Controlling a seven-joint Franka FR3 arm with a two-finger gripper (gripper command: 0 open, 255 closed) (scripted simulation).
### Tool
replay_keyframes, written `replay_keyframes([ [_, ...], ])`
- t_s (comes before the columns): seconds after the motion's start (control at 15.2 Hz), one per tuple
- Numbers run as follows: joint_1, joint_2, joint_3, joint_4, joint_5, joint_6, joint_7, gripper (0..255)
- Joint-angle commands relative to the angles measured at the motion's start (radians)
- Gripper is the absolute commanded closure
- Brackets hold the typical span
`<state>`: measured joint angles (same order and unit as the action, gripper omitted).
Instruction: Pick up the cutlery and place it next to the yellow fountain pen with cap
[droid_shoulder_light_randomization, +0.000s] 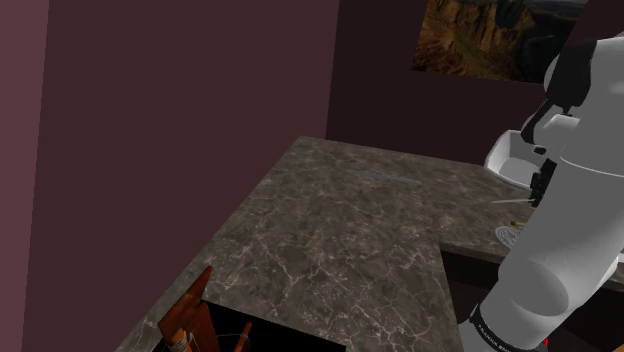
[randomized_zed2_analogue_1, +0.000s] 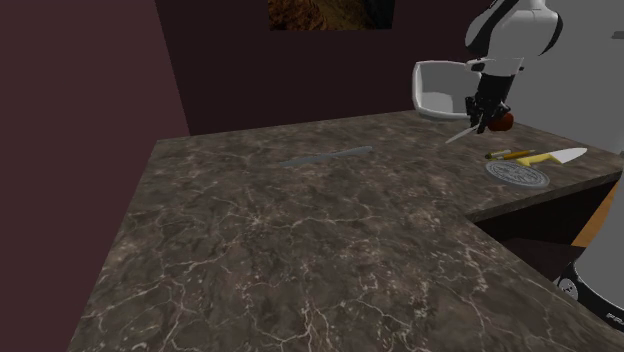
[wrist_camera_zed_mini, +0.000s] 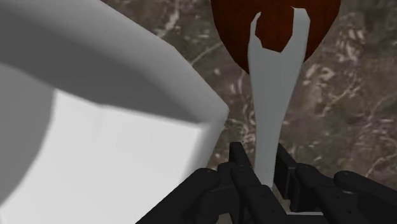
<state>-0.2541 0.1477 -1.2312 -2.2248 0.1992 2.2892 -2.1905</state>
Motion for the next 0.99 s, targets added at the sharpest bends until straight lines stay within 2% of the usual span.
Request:
replay_keyframes([
  [0.0, 0.000, 0.002, 0.000, -0.005, 0.000, 0.001, 0.001, 255],
  [0.07, 0.000, 0.002, 0.001, -0.004, 0.000, 0.000, 0.001, 0],
  [0.4, 0.000, 0.002, 0.000, -0.005, 0.000, 0.001, 0.001, 0],
  [0.59, 0.106, -0.170, -0.086, 0.033, -0.217, -0.083, 0.156, 0],
  [0.66, 0.107, -0.221, -0.077, 0.046, -0.275, -0.111, 0.199, 0],
  [0.92, 0.091, -0.217, -0.062, 0.046, -0.271, -0.111, 0.196, 0],
])
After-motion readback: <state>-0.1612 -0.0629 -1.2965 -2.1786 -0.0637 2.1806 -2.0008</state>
